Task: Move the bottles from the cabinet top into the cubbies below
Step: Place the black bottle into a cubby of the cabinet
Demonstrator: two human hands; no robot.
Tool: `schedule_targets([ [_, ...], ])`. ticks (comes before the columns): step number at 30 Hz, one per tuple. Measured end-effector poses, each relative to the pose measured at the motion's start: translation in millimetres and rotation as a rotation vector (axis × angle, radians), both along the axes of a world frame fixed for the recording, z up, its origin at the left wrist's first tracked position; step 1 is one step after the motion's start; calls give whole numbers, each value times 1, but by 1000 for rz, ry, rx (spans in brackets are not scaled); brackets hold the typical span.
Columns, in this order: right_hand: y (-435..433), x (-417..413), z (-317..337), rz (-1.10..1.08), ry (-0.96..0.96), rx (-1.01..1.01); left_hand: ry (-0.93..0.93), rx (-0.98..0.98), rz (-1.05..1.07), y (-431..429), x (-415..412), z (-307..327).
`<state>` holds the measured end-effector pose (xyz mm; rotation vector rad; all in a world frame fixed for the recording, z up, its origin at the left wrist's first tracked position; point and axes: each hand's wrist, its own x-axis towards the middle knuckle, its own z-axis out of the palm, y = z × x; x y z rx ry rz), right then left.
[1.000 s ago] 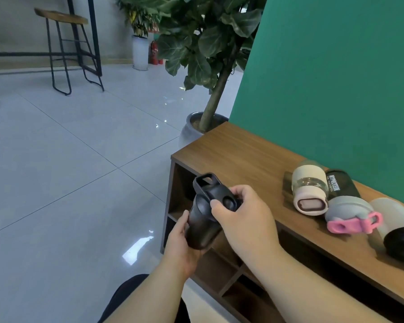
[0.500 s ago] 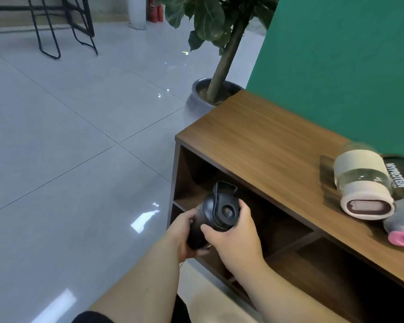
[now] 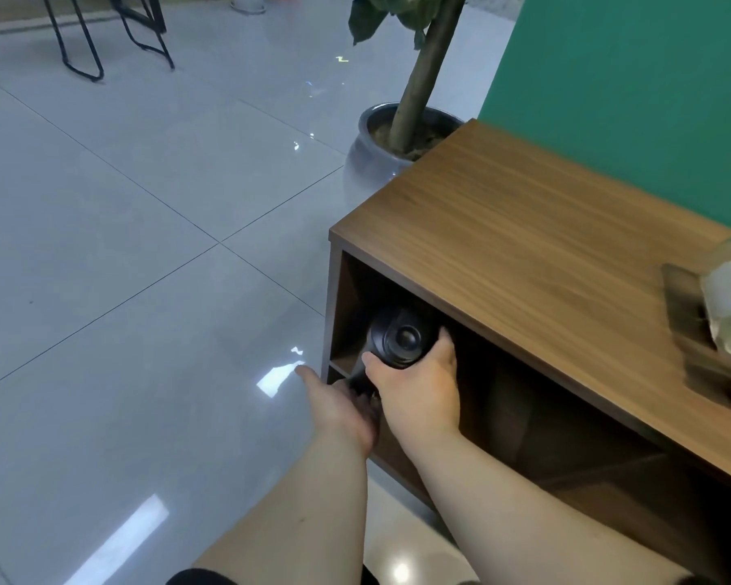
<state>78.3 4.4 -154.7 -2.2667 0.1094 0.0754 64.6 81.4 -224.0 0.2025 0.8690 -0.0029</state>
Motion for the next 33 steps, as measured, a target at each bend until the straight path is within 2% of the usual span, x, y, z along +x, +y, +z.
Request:
schedule_targets([
  [9,10,16,-16,-27,38,-37,35,85,24,-8,10,1],
  [16,17,18,-19,-45,8,-80,40,60,61,-11,12,2],
  [25,18,18,-21,-56,30,-129,40,90,1,-7,8,11],
  [30,-6,-2,-15,-25,79,-184,83,54,31,-7,7,-5],
  [33,-39,-23,-6,12,143,-83,200,114,-25,-10,-3,18],
])
